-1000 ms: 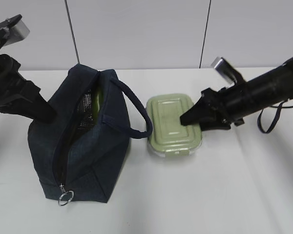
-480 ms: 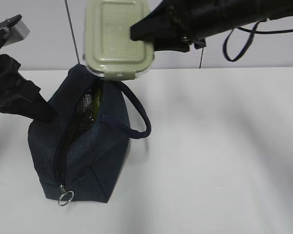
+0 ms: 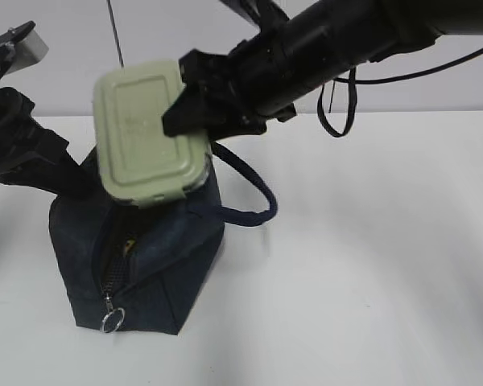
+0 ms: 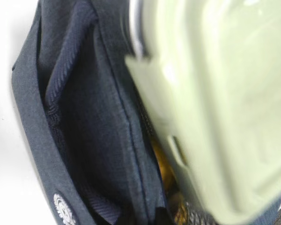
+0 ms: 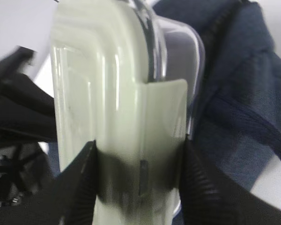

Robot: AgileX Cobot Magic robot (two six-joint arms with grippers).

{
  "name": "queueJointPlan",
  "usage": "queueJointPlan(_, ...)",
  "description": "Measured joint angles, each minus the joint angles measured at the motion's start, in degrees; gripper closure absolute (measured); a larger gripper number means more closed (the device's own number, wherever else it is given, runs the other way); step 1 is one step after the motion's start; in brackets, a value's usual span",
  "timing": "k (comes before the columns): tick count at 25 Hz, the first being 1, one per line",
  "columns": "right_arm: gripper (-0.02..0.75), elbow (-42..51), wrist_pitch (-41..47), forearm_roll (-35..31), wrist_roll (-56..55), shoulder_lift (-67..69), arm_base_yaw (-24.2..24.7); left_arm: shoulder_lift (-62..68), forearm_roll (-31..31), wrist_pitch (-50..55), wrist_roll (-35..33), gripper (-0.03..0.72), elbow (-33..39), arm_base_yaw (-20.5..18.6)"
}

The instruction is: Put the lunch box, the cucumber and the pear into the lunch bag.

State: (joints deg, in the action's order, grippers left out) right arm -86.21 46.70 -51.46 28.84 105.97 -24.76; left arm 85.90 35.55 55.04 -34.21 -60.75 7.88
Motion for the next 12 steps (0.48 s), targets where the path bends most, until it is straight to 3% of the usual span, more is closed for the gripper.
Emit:
queueJointPlan(3, 0.391, 0.0, 1.0, 14.9, -10.1, 0.8, -0.9, 0.0, 0.7, -0.3, 0.0, 0.667, 0.0, 0.0)
queueJointPlan(5, 0.391, 0.0, 1.5, 20.7, -13.7, 1.6, -1.1, 0.0, 1.4, -0.3, 0.0, 0.667, 0.0, 0.0)
queueJointPlan(9, 0.391, -0.2, 1.0, 21.6, -15.2, 3.6, -2.9, 0.0, 2.1, -0.3, 0.0, 0.667, 0.0, 0.1)
queueJointPlan(12, 0.391, -0.4, -1.1, 18.7, -14.0, 5.0, -4.5, 0.0, 2.1, -0.2, 0.1, 0.667, 0.0, 0.1)
